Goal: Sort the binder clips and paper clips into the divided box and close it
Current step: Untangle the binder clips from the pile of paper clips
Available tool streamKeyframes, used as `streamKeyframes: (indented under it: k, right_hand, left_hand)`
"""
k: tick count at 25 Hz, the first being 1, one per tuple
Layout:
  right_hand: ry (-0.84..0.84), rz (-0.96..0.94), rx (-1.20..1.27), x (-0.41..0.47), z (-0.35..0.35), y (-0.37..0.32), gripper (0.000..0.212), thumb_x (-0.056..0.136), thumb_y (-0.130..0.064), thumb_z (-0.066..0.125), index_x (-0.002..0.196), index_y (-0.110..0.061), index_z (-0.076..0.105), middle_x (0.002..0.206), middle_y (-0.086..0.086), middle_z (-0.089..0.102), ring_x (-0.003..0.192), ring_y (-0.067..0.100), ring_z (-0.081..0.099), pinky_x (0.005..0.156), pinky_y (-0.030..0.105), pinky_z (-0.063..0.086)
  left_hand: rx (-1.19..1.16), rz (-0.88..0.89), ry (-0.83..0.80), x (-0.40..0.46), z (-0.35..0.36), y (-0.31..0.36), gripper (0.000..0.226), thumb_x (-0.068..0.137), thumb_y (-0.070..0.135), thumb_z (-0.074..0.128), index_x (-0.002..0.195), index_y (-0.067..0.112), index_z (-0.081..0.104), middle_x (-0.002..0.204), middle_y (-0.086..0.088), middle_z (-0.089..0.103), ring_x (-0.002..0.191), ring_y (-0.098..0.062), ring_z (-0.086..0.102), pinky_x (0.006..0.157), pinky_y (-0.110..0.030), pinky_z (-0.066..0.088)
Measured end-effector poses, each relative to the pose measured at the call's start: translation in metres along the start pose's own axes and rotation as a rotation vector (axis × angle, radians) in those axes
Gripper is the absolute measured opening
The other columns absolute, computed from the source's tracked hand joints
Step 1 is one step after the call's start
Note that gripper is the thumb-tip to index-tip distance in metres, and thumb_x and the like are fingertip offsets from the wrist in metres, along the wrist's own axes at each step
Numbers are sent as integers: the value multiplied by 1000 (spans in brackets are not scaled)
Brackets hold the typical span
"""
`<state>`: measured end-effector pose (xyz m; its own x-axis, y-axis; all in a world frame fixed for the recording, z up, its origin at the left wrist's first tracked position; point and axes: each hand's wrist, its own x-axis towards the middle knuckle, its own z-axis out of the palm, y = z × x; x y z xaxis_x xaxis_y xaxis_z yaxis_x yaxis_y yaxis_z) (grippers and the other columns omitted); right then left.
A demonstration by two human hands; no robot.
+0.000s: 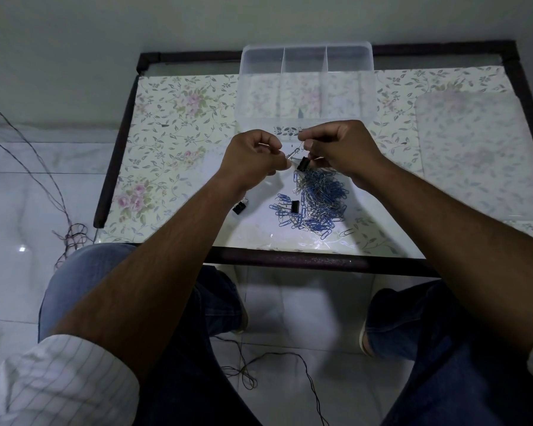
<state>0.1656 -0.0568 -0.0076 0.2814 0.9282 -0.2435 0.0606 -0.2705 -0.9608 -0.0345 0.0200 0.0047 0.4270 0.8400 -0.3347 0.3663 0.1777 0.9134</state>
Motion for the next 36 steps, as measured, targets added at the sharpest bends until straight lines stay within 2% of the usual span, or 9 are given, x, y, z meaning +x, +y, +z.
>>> streamKeyframes:
  k: [2, 6, 9, 13, 16, 19, 24, 33, 36]
  right_hand:
    - [1, -96, -193, 2, 0, 5, 17, 96, -11, 74, 109, -18, 83, 94, 7, 79, 75, 24, 74, 83, 40, 66]
    - [-58, -264, -499, -4, 5, 5, 33, 93, -18, 76, 126, -24, 76, 93, -7, 79, 86, 3, 74, 88, 26, 57]
    - [-119, -223, -641, -7, 4, 4, 52, 90, -18, 80, 139, -28, 66, 92, -6, 79, 90, 7, 73, 89, 25, 54]
    - [-158, -127, -886, -7, -4, 6, 39, 84, -20, 85, 122, -28, 77, 99, 2, 79, 91, 17, 71, 80, 28, 51]
    - [-54, -114, -999, -4, -6, 9, 36, 83, -38, 83, 117, -28, 78, 102, 1, 78, 101, 24, 70, 80, 32, 51]
    - [64, -178, -988, -3, -5, 14, 36, 88, -43, 77, 118, -24, 76, 111, 5, 71, 107, 28, 65, 84, 34, 47]
    - [44, -173, -1005, -2, 20, 31, 55, 85, -52, 75, 128, -19, 71, 126, 11, 62, 118, 33, 59, 91, 41, 54]
    - [98, -122, -773, 4, 24, 21, 30, 73, -27, 80, 102, -23, 75, 100, -3, 74, 95, 18, 68, 80, 33, 56]
    - [131, -113, -600, 6, 18, 7, 29, 77, -27, 83, 104, -20, 77, 92, -8, 72, 83, 10, 66, 71, 16, 52]
  left_hand:
    - [-5, -7, 0, 0, 1, 0, 29, 71, 4, 89, 87, 15, 68, 86, -11, 77, 81, -23, 70, 78, -38, 61]
    - [-5, 0, -4, -1, 4, -1, 27, 72, 7, 89, 87, 16, 68, 88, -15, 78, 80, -23, 71, 75, -35, 60]
    - [26, 0, 32, -1, 6, -3, 24, 73, 10, 89, 85, 16, 69, 78, -9, 74, 73, -22, 69, 71, -35, 60]
    - [542, 38, 189, 0, -4, -8, 21, 73, 14, 85, 85, 20, 70, 76, 6, 68, 69, -13, 66, 62, -22, 50]
    - [869, 83, 275, -2, -14, -15, 20, 73, 11, 77, 90, 18, 70, 82, 1, 67, 88, -21, 64, 65, -27, 42]
    - [1061, 165, 272, -3, -9, -15, 16, 77, 19, 76, 92, 21, 72, 90, 1, 71, 102, -27, 61, 80, -34, 38]
    - [915, 157, -3, -3, 5, -19, 13, 75, 27, 81, 87, 27, 75, 92, 8, 75, 95, -18, 70, 88, -38, 58]
    - [869, 201, 7, 1, 9, -15, 9, 84, 31, 78, 87, 22, 77, 81, 10, 69, 87, -16, 67, 78, -30, 54]
    - [858, 191, 26, 0, 9, -13, 8, 87, 28, 74, 85, 21, 77, 80, 9, 72, 83, -15, 68, 76, -31, 56]
